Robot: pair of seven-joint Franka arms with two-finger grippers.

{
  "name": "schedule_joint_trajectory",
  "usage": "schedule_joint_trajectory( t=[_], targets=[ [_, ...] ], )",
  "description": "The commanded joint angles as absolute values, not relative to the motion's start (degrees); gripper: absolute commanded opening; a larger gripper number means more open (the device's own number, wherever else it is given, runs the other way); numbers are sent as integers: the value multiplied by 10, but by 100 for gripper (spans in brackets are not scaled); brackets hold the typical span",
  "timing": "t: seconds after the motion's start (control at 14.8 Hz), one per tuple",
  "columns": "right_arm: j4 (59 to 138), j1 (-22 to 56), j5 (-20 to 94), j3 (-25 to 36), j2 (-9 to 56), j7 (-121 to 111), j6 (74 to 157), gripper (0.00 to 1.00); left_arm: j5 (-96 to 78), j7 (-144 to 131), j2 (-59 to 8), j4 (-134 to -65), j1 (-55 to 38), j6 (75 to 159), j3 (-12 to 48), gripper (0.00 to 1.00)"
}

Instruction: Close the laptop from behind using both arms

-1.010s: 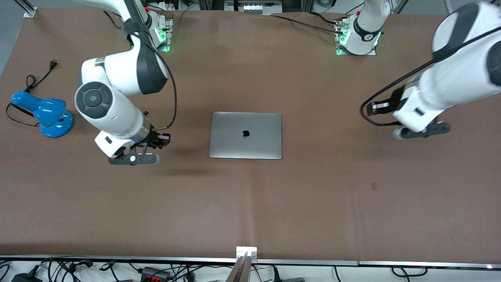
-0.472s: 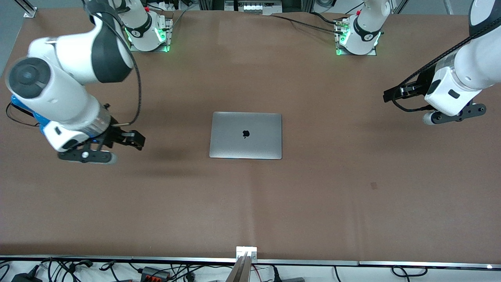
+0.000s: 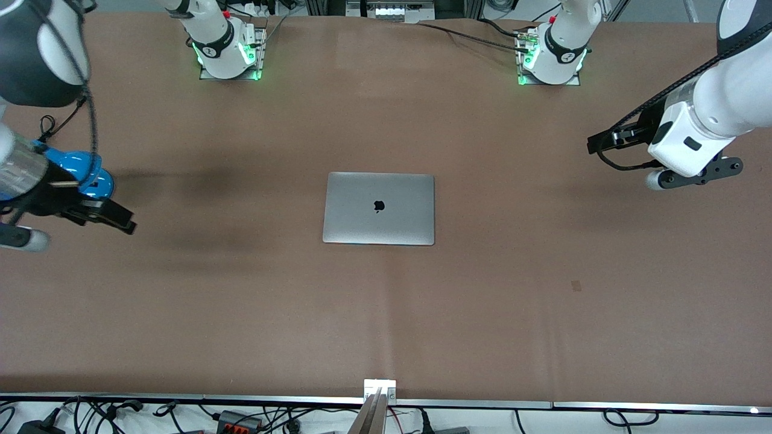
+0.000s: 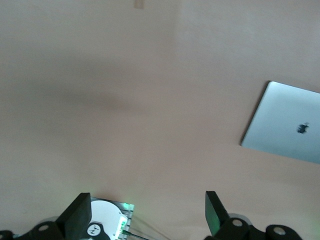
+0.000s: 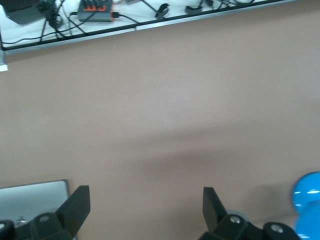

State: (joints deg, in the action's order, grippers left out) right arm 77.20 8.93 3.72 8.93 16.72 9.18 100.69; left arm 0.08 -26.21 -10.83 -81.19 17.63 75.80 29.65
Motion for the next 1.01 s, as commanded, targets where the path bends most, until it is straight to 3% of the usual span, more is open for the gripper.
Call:
schedule_joint_trajectory(
  t=[0.0, 0.13, 0.27, 0.61, 0.94],
  targets=[
    [778, 8, 17, 31, 143, 23, 991, 100, 35, -244, -65, -864, 152, 788, 280, 100],
    [787, 2, 16, 33, 130, 8, 963, 100, 32, -209, 1, -954, 96, 857, 211, 100],
    [793, 2, 1, 33, 120, 10, 928, 100, 19, -155, 53, -1039, 92, 927, 186, 100],
    [924, 5, -23, 28, 38, 11, 988, 100, 7, -111, 55, -1045, 91, 951, 164, 100],
    [962, 5, -20, 27, 4, 9, 983, 100, -11, -108, 45, -1029, 58, 947, 121, 100]
  ],
)
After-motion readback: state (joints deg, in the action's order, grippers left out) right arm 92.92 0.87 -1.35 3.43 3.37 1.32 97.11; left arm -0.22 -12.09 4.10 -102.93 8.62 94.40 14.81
